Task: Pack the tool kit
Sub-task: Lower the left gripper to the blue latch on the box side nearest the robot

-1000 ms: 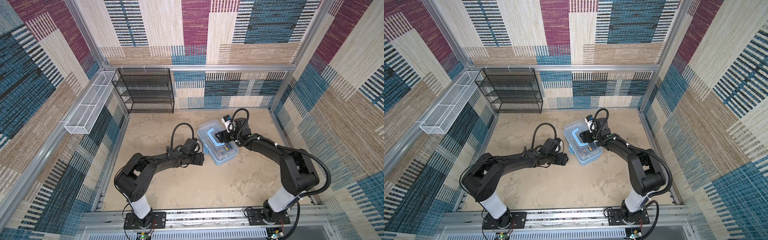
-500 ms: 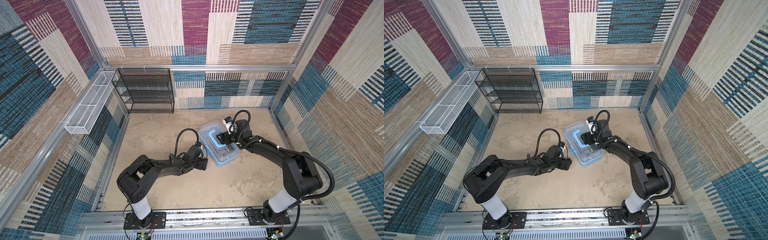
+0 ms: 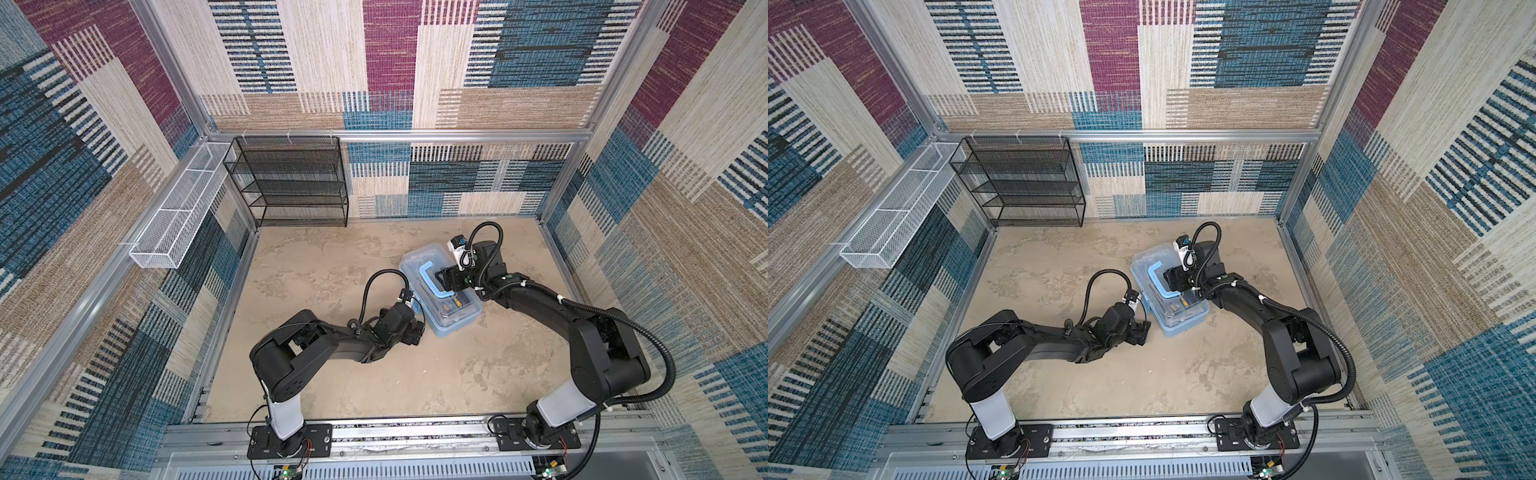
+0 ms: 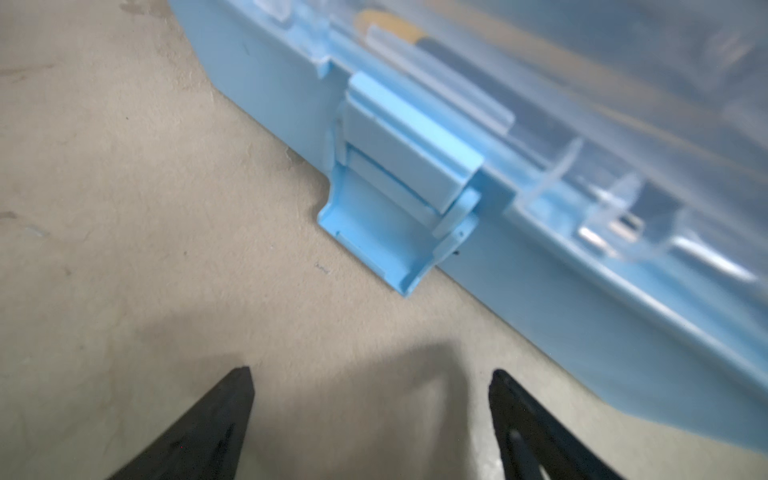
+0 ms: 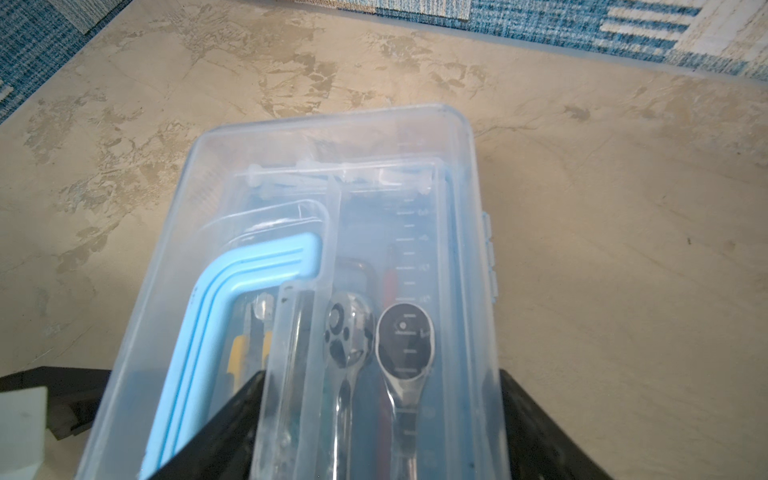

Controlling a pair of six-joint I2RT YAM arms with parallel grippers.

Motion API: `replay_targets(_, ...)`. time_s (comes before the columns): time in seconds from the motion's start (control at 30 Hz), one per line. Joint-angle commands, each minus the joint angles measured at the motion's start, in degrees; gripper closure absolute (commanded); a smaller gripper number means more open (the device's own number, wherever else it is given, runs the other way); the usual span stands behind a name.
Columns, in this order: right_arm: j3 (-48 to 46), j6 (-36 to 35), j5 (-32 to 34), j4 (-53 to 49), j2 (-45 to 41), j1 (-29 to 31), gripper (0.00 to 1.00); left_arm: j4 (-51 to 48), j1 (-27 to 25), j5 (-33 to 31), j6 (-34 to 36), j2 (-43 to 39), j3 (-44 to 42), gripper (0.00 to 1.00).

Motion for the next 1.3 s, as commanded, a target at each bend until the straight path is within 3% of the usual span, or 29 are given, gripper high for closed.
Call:
replay_targets(0.0, -0.2, 0.7, 1.2, -9.7, 0.8, 0.0, 0.2, 4.4, -0.7, -3.3, 2.7, 1.9, -0.4, 0.08)
replay_targets(0.3, -0.8, 0.5, 0.7, -9.6, 1.0, 0.0, 0.21, 12.9, -1.0, -12.2, 1.5, 5.1, -1.2, 0.1)
replay_targets(0.57, -2.8, 0.4, 1.2, -8.5, 0.4, 0.0, 0.21, 17.2, -0.9, -14.6, 5.2, 6.1, -1.2, 0.16)
replay_targets(0.83, -2.4, 0.4, 2.0, -9.5, 0.9, 0.0, 0.2, 19.7, -0.9, -12.6, 5.8, 4.7, -2.5, 0.17)
replay_targets(1.27, 1.3, 0.4, 3.0, -12.9, 3.2, -0.1, 0.19, 13.0, -1.0, -5.3, 1.6, 1.9, -5.3, 0.17)
